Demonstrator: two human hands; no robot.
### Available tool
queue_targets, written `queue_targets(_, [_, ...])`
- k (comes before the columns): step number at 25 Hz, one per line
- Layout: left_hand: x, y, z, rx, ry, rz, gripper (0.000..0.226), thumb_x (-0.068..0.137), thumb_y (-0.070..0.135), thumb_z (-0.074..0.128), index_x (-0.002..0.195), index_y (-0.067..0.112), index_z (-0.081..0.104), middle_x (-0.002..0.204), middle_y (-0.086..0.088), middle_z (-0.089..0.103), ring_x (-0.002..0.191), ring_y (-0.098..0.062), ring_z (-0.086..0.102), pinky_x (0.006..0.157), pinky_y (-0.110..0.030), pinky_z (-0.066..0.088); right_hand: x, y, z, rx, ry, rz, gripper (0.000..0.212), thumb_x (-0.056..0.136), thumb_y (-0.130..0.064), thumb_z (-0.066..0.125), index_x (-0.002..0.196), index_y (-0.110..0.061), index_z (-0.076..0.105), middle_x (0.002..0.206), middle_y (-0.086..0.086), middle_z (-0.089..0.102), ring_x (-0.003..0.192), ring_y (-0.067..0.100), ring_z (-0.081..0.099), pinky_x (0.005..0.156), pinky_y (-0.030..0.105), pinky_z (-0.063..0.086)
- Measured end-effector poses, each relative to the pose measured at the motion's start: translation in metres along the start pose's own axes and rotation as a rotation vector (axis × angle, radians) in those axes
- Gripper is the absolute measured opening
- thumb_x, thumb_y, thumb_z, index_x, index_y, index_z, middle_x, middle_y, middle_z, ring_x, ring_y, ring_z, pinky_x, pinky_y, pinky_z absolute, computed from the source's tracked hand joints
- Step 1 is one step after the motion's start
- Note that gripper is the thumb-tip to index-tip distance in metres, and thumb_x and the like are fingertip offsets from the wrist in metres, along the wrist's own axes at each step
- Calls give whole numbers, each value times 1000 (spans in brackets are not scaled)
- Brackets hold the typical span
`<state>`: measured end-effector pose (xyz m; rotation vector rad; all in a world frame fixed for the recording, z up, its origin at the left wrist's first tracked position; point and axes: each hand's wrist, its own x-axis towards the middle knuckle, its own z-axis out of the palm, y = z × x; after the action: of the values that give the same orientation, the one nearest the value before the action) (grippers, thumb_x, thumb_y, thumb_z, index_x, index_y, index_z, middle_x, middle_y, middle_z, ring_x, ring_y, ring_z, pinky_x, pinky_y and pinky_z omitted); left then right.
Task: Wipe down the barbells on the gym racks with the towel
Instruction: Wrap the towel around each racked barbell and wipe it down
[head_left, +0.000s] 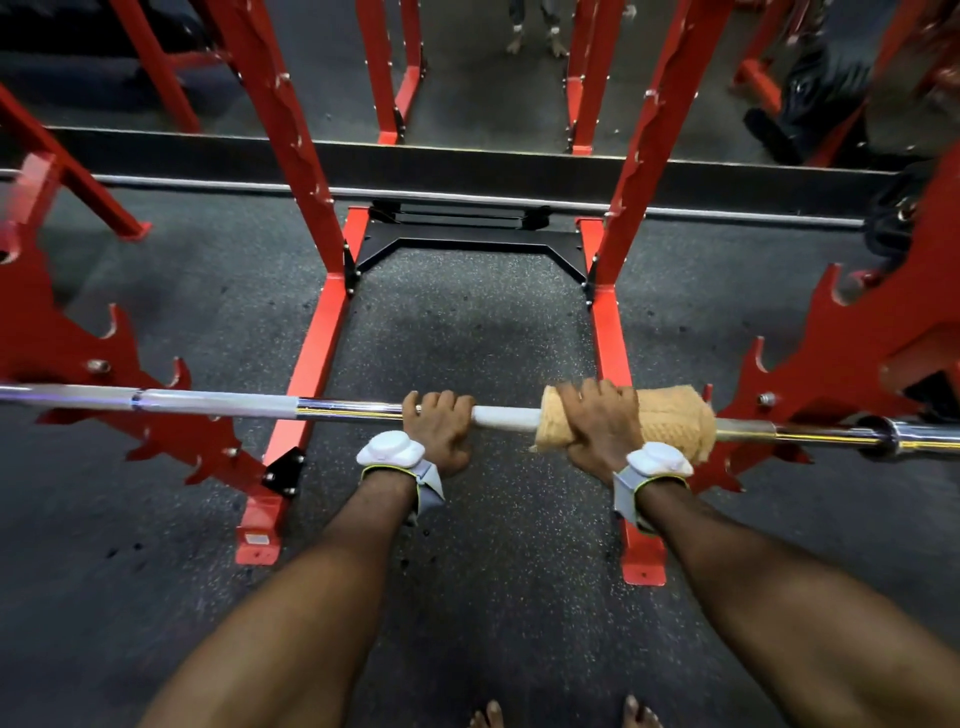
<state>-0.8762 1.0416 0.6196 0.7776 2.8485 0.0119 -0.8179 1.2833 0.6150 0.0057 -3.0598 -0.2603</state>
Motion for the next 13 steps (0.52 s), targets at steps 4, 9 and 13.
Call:
queue_targets(4, [4, -8, -4, 3, -12, 35, 50, 86, 38, 55, 132, 19, 46, 129, -2, 50, 127, -26, 42, 114, -51, 12, 32, -92, -13, 18, -70, -33, 60, 44, -42, 81, 96, -23, 58, 86, 5, 59, 77, 27, 56, 67, 38, 39])
queue_targets(9, [3, -34, -7, -4, -17, 64, 51, 84, 36, 59, 133, 25, 51, 130, -1, 48, 132, -26, 37, 114, -56, 5, 27, -52, -12, 123, -92, -175, 70, 65, -38, 79, 128, -21, 53, 109, 6, 57, 95, 28, 53, 76, 41, 38])
queue_targets(13, [0, -34, -5, -25, 15, 48, 60, 79, 36, 62, 137, 30, 48, 133, 2, 47, 134, -23, 36, 113, -53, 2, 15, -27, -3, -14, -91, 1, 63, 59, -51, 79, 110, -23, 56, 96, 5, 59, 84, 27, 55, 71, 39, 36])
